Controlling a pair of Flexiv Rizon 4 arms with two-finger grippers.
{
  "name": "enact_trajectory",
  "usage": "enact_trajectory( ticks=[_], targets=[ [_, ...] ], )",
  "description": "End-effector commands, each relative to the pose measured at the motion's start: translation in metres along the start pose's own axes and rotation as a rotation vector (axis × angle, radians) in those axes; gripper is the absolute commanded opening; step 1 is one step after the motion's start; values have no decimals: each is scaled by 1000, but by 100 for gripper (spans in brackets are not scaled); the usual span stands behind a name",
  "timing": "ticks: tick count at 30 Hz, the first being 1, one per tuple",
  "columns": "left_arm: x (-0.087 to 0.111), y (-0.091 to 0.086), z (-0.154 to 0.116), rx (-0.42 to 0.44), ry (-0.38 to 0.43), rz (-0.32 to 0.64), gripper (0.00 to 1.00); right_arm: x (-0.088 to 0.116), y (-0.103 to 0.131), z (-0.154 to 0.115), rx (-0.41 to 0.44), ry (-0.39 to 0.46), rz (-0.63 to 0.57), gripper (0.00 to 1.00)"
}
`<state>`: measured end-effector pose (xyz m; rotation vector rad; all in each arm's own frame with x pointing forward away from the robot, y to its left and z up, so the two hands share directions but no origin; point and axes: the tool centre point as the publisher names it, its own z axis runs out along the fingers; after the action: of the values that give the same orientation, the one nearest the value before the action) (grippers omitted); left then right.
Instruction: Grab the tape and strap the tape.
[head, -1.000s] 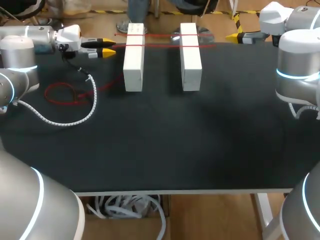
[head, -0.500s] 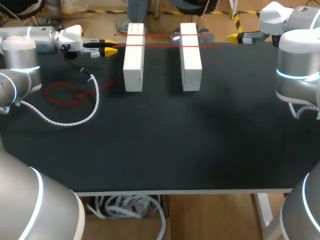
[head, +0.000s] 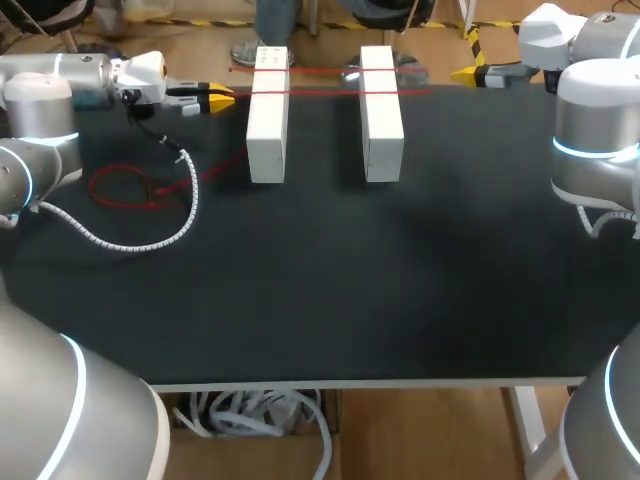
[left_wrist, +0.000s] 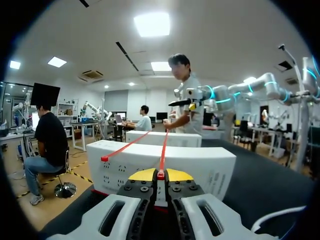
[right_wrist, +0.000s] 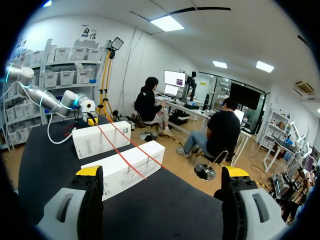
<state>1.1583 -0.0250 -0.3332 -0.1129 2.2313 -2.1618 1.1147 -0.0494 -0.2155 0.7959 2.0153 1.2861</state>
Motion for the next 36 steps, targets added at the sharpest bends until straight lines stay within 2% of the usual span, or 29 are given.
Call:
enact_trajectory(
  ticks=[1,2,10,22,27,36],
  targets=[
    [-7,3,-2,5,75,0,4,0,0,-1,-1,1,0,100],
    [-7,3,-2,4,76,0,0,0,0,-1,-1,1,0,100],
    [-5,2,-5,-2,86,1,0,0,0,-1,-1,1,0,100],
    [5,-31,-15,2,89,12,0,0,0,-1,-1,1,0,100],
    [13,-55,-18,6,92,32,0,0,0,-1,-1,1,0,100],
    [25,-117,-5,61,35,19,0,0,0,-1,-1,1,0,100]
  ],
)
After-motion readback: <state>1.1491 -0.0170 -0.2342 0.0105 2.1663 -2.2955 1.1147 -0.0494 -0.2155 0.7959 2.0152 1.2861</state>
